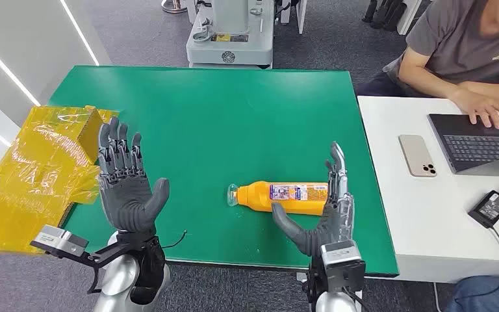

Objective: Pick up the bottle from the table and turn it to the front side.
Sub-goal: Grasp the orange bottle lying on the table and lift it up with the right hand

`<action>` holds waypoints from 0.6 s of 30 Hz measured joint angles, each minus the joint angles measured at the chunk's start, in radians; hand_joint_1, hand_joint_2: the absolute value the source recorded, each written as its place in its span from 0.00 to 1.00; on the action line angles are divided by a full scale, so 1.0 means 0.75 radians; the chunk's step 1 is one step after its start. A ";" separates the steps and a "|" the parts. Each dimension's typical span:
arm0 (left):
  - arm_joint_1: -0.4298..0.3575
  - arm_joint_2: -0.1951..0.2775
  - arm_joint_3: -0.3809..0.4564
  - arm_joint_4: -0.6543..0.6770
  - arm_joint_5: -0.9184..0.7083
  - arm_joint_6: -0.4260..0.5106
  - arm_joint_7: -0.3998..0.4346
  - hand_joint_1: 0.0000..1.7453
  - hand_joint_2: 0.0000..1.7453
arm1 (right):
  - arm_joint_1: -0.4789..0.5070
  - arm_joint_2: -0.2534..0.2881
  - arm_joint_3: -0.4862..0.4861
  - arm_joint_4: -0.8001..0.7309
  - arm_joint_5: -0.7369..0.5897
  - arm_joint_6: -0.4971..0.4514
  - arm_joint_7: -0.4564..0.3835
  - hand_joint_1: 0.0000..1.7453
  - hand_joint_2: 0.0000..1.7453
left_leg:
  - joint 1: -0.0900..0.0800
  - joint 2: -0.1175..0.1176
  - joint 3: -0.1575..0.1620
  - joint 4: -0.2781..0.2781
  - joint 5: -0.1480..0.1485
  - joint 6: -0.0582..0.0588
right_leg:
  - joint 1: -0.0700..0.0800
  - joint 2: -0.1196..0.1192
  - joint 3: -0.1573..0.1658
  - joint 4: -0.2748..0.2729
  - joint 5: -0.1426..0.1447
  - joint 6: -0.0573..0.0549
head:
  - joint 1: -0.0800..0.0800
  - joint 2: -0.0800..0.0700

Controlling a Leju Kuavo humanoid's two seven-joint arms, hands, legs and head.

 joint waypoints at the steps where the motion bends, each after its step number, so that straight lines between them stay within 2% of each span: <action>1: 0.000 -0.001 0.000 0.000 -0.002 -0.005 0.000 0.00 1.00 | -0.002 0.000 -0.003 0.001 0.029 0.002 0.012 0.00 1.00 | 0.000 0.000 0.000 0.000 0.000 0.000 | 0.000 0.000 0.000 0.000 0.000 0.000 | 0.000 0.000; 5: 0.000 -0.009 0.001 0.002 -0.020 -0.038 0.002 0.00 1.00 | -0.025 -0.015 -0.042 0.014 0.249 0.053 0.124 0.00 1.00 | 0.000 0.000 0.000 0.000 0.000 0.000 | 0.000 0.000 0.000 0.000 0.000 0.000 | 0.000 0.000; 9: 0.000 -0.012 0.004 0.002 -0.035 -0.075 0.006 0.00 1.00 | -0.063 -0.070 -0.091 0.048 0.509 0.193 0.270 0.00 1.00 | -0.001 0.000 0.000 0.000 0.000 0.000 | 0.000 0.000 0.000 0.000 0.000 0.000 | 0.000 0.000; 13: -0.002 -0.012 0.012 0.005 -0.038 -0.106 0.006 0.00 1.00 | -0.130 -0.159 -0.110 0.108 0.734 0.360 0.351 0.00 1.00 | -0.001 0.000 0.000 0.002 0.000 0.001 | -0.001 0.000 0.000 0.000 0.001 0.000 | 0.000 0.000; 18: -0.023 -0.011 0.015 0.020 -0.032 -0.118 0.007 0.00 1.00 | -0.270 -0.311 -0.103 0.239 0.813 0.568 0.371 0.00 1.00 | -0.001 0.000 -0.001 0.003 0.001 0.001 | -0.002 0.000 0.001 0.000 0.002 0.002 | 0.000 0.000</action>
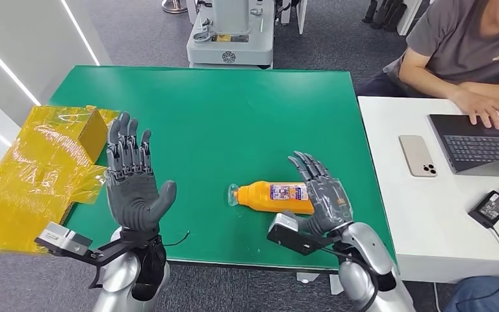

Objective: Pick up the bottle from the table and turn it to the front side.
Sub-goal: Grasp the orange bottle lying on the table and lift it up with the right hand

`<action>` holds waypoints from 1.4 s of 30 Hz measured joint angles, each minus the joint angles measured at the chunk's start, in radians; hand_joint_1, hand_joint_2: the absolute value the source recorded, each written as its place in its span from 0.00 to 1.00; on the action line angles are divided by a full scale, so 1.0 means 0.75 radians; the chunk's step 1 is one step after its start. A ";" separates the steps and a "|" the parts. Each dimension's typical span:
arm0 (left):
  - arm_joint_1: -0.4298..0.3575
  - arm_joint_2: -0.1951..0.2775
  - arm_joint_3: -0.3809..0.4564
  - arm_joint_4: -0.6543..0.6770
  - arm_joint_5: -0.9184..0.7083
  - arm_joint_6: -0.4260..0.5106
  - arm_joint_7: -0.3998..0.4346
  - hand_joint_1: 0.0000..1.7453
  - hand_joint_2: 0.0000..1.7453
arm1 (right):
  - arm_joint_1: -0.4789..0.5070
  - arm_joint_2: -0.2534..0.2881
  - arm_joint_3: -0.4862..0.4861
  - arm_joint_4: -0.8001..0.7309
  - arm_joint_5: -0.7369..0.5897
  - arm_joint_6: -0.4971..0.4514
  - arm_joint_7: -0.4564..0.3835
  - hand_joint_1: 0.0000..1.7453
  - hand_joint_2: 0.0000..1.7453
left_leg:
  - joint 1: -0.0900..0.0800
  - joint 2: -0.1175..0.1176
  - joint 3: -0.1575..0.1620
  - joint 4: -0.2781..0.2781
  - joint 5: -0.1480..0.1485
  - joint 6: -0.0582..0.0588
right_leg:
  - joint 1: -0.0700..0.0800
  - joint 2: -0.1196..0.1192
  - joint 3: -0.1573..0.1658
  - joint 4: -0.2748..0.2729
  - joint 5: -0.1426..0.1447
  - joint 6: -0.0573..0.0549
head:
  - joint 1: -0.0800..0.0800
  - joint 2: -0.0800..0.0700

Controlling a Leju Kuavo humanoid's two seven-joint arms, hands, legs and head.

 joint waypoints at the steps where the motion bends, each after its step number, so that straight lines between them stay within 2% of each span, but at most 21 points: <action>1: -0.005 0.000 0.000 0.004 0.003 -0.002 0.000 0.00 1.00 | -0.036 -0.033 0.005 0.036 -0.006 0.035 -0.008 0.00 1.00 | 0.000 0.000 0.000 0.000 0.000 0.001 | 0.000 0.000 0.000 0.000 0.000 0.000 | 0.000 0.000; 4: -0.014 0.001 0.002 0.015 0.013 -0.005 0.001 0.00 1.00 | -0.144 -0.113 0.024 0.145 -0.036 0.122 -0.032 0.00 1.00 | 0.000 0.000 0.000 0.001 0.001 0.002 | 0.000 0.000 0.000 0.000 0.001 0.001 | 0.000 0.000; 8: -0.018 0.001 0.002 0.028 0.020 -0.013 0.002 0.00 1.00 | -0.278 -0.183 0.076 0.283 -0.084 0.220 -0.051 0.00 1.00 | 0.000 0.000 -0.001 0.001 0.001 0.002 | -0.001 0.000 0.000 0.000 0.002 0.002 | 0.000 0.000; 12: -0.020 0.002 0.003 0.045 0.022 -0.027 0.002 0.00 1.00 | -0.383 -0.230 0.138 0.413 -0.163 0.308 -0.092 0.00 1.00 | 0.000 0.000 -0.001 0.001 0.001 0.002 | -0.001 0.000 0.000 0.000 0.002 0.002 | 0.000 0.000; 18: -0.030 0.002 0.003 0.068 0.029 -0.031 0.002 0.00 1.00 | -0.460 -0.275 0.219 0.534 -0.243 0.377 -0.135 0.00 1.00 | 0.000 -0.001 -0.001 0.001 0.001 0.002 | -0.001 0.000 0.000 0.000 0.001 0.002 | 0.000 0.000; 26: -0.042 0.002 0.003 0.077 0.042 -0.004 0.022 0.00 1.00 | -0.594 -0.295 0.382 0.719 -0.332 0.504 -0.193 0.00 1.00 | 0.000 -0.001 -0.001 0.001 0.002 0.003 | -0.001 0.000 0.000 0.000 0.002 0.002 | 0.000 0.000; 36: -0.029 0.014 0.003 0.077 0.047 0.029 0.019 0.00 1.00 | -0.730 -0.285 0.527 0.918 -0.397 0.532 -0.223 0.01 1.00 | 0.000 -0.002 -0.002 0.001 0.002 0.003 | -0.001 -0.002 0.000 0.000 0.002 0.002 | 0.000 0.000; 37: -0.026 0.015 0.003 0.077 0.049 0.038 0.017 0.00 1.00 | -0.741 -0.284 0.541 0.933 -0.404 0.536 -0.224 0.08 1.00 | 0.000 -0.002 -0.002 0.001 0.002 0.003 | -0.001 -0.002 0.000 0.000 0.002 0.002 | 0.000 0.000; 40: -0.016 0.019 0.003 0.074 0.060 0.068 0.015 0.00 1.00 | -0.779 -0.279 0.587 0.981 -0.426 0.548 -0.226 0.63 1.00 | 0.000 -0.002 -0.002 0.001 0.002 0.003 | -0.001 -0.002 0.000 0.000 0.002 0.002 | 0.000 0.000; 41: -0.012 0.022 0.003 0.073 0.063 0.075 0.015 0.00 1.00 | -0.791 -0.276 0.602 0.998 -0.432 0.551 -0.226 0.77 1.00 | 0.000 -0.002 -0.002 0.001 0.002 0.003 | -0.001 -0.002 0.000 0.000 0.002 0.002 | 0.000 0.000; 42: -0.009 0.024 0.003 0.071 0.065 0.082 0.014 0.00 1.00 | -0.802 -0.272 0.618 1.015 -0.440 0.553 -0.227 0.81 1.00 | 0.000 -0.002 -0.002 0.001 0.002 0.003 | -0.001 -0.002 0.000 0.000 0.002 0.002 | 0.000 0.000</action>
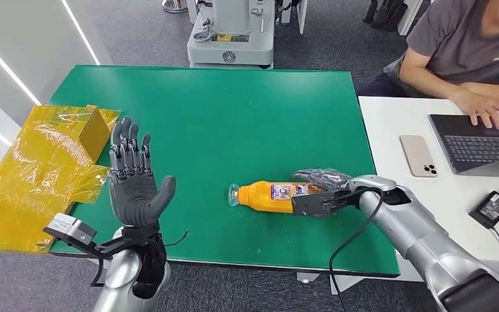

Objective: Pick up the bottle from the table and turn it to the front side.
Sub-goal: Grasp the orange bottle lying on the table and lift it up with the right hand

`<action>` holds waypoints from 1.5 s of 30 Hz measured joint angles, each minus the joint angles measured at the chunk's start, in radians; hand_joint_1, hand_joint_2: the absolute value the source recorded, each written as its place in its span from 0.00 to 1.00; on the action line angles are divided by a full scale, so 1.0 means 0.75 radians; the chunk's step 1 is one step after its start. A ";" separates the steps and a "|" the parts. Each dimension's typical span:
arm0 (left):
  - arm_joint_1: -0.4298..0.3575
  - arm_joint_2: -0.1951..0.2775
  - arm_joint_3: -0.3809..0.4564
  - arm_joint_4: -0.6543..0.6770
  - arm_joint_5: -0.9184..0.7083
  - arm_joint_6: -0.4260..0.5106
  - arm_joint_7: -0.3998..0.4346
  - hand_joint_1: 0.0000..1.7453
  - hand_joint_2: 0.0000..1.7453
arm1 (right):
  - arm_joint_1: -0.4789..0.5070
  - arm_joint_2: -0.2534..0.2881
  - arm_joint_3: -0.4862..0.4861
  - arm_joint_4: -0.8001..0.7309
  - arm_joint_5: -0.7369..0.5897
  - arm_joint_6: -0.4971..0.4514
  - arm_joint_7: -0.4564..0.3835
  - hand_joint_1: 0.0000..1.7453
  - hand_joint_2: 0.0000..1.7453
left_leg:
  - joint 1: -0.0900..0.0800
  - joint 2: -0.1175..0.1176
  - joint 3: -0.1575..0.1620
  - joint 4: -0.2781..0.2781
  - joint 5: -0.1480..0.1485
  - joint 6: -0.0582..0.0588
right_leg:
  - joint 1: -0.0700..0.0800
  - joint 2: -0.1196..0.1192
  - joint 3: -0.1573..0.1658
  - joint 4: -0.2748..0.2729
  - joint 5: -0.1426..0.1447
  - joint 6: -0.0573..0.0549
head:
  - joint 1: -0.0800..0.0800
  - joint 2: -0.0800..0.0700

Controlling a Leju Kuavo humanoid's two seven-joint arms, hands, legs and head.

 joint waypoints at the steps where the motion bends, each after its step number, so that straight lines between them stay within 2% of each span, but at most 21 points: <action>1: 0.004 0.002 0.000 -0.002 0.001 0.005 -0.002 0.00 1.00 | -0.010 0.003 0.015 0.015 -0.008 0.000 -0.001 0.85 1.00 | 0.000 0.000 0.000 0.000 0.000 0.000 | 0.000 0.000 0.000 0.000 0.000 0.000 | 0.000 0.000; 5: 0.015 0.009 0.000 -0.011 0.003 0.014 -0.007 0.00 1.00 | -0.045 0.016 0.062 0.064 -0.034 0.000 -0.008 0.99 1.00 | 0.000 0.000 0.000 0.000 0.000 0.000 | 0.000 0.000 0.000 0.000 0.000 0.000 | 0.000 0.000; 9: 0.016 0.014 0.000 -0.017 0.004 0.022 -0.014 0.00 1.00 | -0.067 0.025 0.093 0.095 -0.040 -0.004 -0.015 0.97 1.00 | 0.000 0.000 0.000 0.000 0.000 0.000 | 0.000 0.000 0.000 0.000 0.000 0.000 | 0.000 0.000; 14: 0.019 0.019 0.000 -0.020 0.005 0.027 -0.015 0.00 1.00 | -0.079 0.035 0.116 0.118 -0.044 -0.039 -0.021 1.00 1.00 | 0.000 0.000 0.000 0.000 0.000 0.000 | 0.000 0.000 0.000 0.000 0.000 0.000 | 0.000 0.000; 23: 0.037 0.022 0.000 -0.038 0.005 0.030 -0.015 0.00 1.00 | -0.078 0.057 0.141 0.141 -0.056 -0.146 -0.030 1.00 1.00 | 0.000 0.000 0.000 0.000 0.000 0.000 | 0.000 0.000 0.000 0.000 0.000 0.000 | 0.000 0.000; 25: 0.039 0.022 0.000 -0.042 0.003 0.032 -0.016 0.00 1.00 | -0.070 0.068 0.145 0.141 -0.054 -0.216 -0.017 1.00 1.00 | 0.000 0.000 0.000 0.000 0.000 0.000 | 0.000 0.000 0.000 0.000 0.000 0.000 | 0.000 0.000; 29: 0.051 0.022 0.004 -0.061 -0.011 0.036 -0.020 0.00 1.00 | -0.030 0.112 0.123 0.136 -0.019 -0.479 0.049 1.00 1.00 | 0.000 0.000 0.000 0.000 0.000 0.000 | 0.000 0.001 0.000 0.000 0.000 0.000 | 0.000 0.000; 35: 0.076 0.021 0.008 -0.086 -0.031 0.036 -0.022 0.00 1.00 | 0.052 0.185 0.014 0.073 0.032 -0.762 0.119 1.00 1.00 | 0.000 -0.001 0.000 0.000 0.000 0.000 | 0.001 0.000 0.000 0.000 0.000 0.000 | 0.000 0.000; 38: 0.085 0.020 0.008 -0.095 -0.034 0.036 -0.023 0.00 1.00 | 0.092 0.209 -0.054 0.018 0.046 -0.850 0.145 1.00 1.00 | 0.000 -0.001 0.000 0.000 0.000 0.000 | 0.001 -0.001 0.000 0.000 0.000 0.000 | 0.000 0.000; 45: 0.084 0.018 0.008 -0.096 -0.048 0.037 -0.023 0.00 1.00 | 0.165 0.246 -0.189 -0.096 0.067 -0.937 0.169 1.00 1.00 | 0.000 -0.001 0.000 0.000 0.000 0.000 | 0.000 -0.001 0.000 0.000 0.000 0.000 | 0.000 0.000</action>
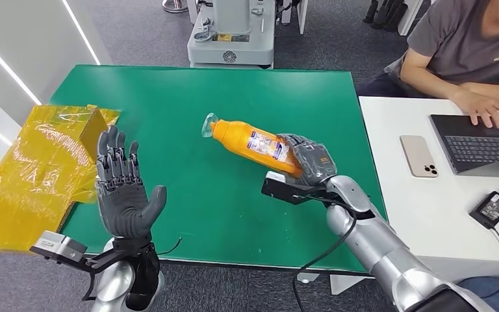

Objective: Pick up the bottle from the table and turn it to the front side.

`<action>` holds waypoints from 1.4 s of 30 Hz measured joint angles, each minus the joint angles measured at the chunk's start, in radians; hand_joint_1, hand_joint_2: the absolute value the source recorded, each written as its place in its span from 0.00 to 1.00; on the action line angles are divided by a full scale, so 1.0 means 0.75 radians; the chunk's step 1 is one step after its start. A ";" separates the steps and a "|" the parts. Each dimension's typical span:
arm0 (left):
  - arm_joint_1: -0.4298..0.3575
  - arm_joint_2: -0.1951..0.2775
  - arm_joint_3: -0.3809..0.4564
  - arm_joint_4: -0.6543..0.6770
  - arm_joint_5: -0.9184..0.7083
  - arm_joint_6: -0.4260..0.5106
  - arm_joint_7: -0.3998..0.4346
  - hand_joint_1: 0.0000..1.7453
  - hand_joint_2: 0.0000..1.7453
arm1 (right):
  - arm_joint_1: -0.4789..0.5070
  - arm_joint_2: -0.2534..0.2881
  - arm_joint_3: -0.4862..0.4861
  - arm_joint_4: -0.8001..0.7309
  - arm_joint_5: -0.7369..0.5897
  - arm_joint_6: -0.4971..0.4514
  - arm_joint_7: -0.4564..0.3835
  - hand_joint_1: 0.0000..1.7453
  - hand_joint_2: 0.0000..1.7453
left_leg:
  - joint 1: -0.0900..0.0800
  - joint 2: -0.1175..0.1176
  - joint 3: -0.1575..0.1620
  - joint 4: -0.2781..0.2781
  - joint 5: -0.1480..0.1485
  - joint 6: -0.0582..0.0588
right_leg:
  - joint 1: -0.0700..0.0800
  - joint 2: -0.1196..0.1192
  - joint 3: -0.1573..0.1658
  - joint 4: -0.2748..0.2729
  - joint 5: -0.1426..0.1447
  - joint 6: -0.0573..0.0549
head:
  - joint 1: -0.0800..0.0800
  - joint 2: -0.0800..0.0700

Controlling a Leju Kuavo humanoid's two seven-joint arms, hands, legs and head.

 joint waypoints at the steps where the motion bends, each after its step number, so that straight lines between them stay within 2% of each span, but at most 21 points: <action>1: -0.002 0.000 0.000 0.000 -0.010 0.001 0.001 0.00 1.00 | 0.013 0.007 -0.021 -0.018 0.003 -0.025 0.007 1.00 1.00 | 0.000 0.000 0.000 0.000 0.000 0.000 | 0.000 0.000 0.000 0.000 0.000 0.000 | 0.000 0.000; 8: -0.042 0.000 -0.005 0.005 -0.040 0.012 0.062 0.00 1.00 | 0.159 0.060 -0.163 -0.212 0.105 -0.330 -0.010 1.00 1.00 | 0.000 0.000 0.000 0.000 0.000 0.000 | 0.000 0.000 -0.001 0.000 0.000 0.000 | 0.000 0.000; 13: -0.054 0.000 -0.013 0.023 -0.002 -0.022 0.101 0.00 1.00 | 0.251 0.087 -0.217 -0.329 0.179 -0.470 -0.020 1.00 1.00 | 0.000 0.001 0.000 0.000 -0.001 0.000 | 0.000 0.001 -0.001 0.000 0.000 0.000 | 0.000 0.000; 17: -0.066 -0.003 -0.028 0.067 0.033 -0.060 0.130 0.00 1.00 | 0.371 0.128 -0.262 -0.462 0.247 -0.584 -0.111 1.00 1.00 | 0.000 0.001 0.000 0.000 -0.001 0.000 | 0.000 0.001 -0.001 0.000 0.000 0.000 | 0.000 0.000; 20: -0.098 -0.004 -0.040 0.116 0.056 -0.094 0.146 0.00 1.00 | 0.450 0.162 -0.286 -0.559 0.243 -0.589 -0.217 1.00 1.00 | 0.000 0.001 0.000 -0.001 -0.001 0.001 | 0.000 0.001 -0.001 0.000 -0.001 0.000 | 0.000 0.000; 22: -0.119 -0.004 -0.047 0.144 0.064 -0.109 0.152 0.00 1.00 | 0.472 0.174 -0.286 -0.595 0.231 -0.584 -0.249 1.00 1.00 | 0.000 0.001 0.000 -0.001 -0.001 0.001 | 0.000 0.001 -0.001 0.000 0.000 0.000 | 0.000 0.000; 26: -0.144 -0.004 -0.061 0.175 0.059 -0.124 0.162 0.00 1.00 | 0.483 0.179 -0.273 -0.613 0.223 -0.543 -0.252 1.00 1.00 | 0.000 0.001 0.000 0.000 -0.001 0.001 | 0.000 0.001 -0.001 0.000 0.000 0.000 | 0.000 0.000; 42: -0.208 -0.003 -0.072 0.254 0.053 -0.130 0.172 0.00 1.00 | 0.481 0.191 -0.201 -0.555 0.182 -0.243 -0.252 1.00 1.00 | 0.000 0.001 -0.001 0.000 -0.001 0.001 | 0.000 0.001 -0.001 0.000 0.000 0.000 | 0.000 0.000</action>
